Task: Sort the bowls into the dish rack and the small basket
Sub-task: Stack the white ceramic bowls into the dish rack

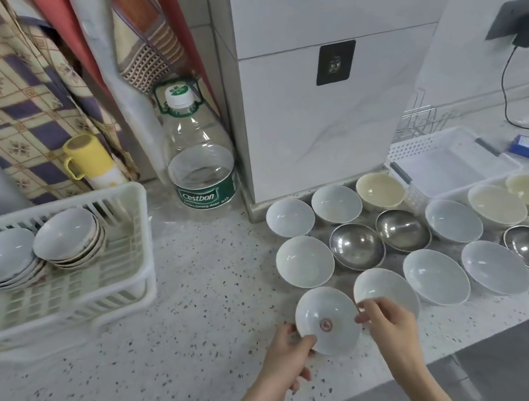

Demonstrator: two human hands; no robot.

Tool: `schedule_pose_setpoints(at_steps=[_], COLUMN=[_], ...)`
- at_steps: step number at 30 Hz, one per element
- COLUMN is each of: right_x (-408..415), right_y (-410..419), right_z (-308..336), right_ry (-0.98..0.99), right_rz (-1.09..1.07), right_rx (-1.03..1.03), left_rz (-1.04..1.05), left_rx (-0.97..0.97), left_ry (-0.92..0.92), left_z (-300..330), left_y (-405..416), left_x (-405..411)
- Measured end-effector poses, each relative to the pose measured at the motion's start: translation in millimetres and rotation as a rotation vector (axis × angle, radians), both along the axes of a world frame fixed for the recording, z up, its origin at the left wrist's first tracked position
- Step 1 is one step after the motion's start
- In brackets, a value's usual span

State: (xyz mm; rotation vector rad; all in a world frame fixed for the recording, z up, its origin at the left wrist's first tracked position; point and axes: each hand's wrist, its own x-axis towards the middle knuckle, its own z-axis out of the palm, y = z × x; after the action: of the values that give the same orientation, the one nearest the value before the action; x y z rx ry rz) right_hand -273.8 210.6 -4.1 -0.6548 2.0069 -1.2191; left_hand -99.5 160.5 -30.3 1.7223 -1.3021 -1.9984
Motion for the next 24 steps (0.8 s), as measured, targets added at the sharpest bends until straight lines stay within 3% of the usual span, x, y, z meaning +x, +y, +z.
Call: schedule_pose_setpoints(at_steps=[8, 24], right_x=[0.4, 5.9], right_y=[40.3, 14.7], right_z=[-35.4, -36.7], right_ry=[-0.515, -0.389], right_rz=[-0.38, -0.568], right_rx=[0.131, 0.084], left_rz=[0.144, 0.213], left_rx=[0.073, 0.02], left_ry=[0.04, 0.117], left_z=[-5.4, 13.9], left_y=[6.6, -15.1], left_x=[-13.1, 18.7])
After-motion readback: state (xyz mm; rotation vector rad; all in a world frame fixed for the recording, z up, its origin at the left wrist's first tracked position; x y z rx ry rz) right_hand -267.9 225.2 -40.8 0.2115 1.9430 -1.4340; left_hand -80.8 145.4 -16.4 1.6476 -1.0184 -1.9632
